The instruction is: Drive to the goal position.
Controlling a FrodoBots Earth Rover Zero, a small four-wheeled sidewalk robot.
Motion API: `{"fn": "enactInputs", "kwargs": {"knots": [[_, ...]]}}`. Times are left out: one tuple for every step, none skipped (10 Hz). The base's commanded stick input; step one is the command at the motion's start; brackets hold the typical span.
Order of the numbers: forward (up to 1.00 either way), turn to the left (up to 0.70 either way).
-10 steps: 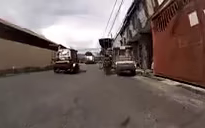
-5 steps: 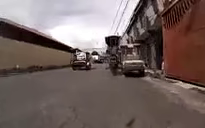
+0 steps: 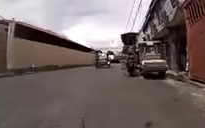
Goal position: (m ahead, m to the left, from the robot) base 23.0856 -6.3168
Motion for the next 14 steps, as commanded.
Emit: {"fn": "enactInputs", "kwargs": {"knots": [[0.70,0.27],[0.70,0.29],[0.70,0.21],[0.70,0.13],[0.70,0.05],[0.70,0.00],[0.70,0.00],[0.70,0.00],[0.70,0.00],[0.70,0.00],[0.70,0.00],[0.70,0.00],[0.70,0.00],[0.70,0.00]]}}
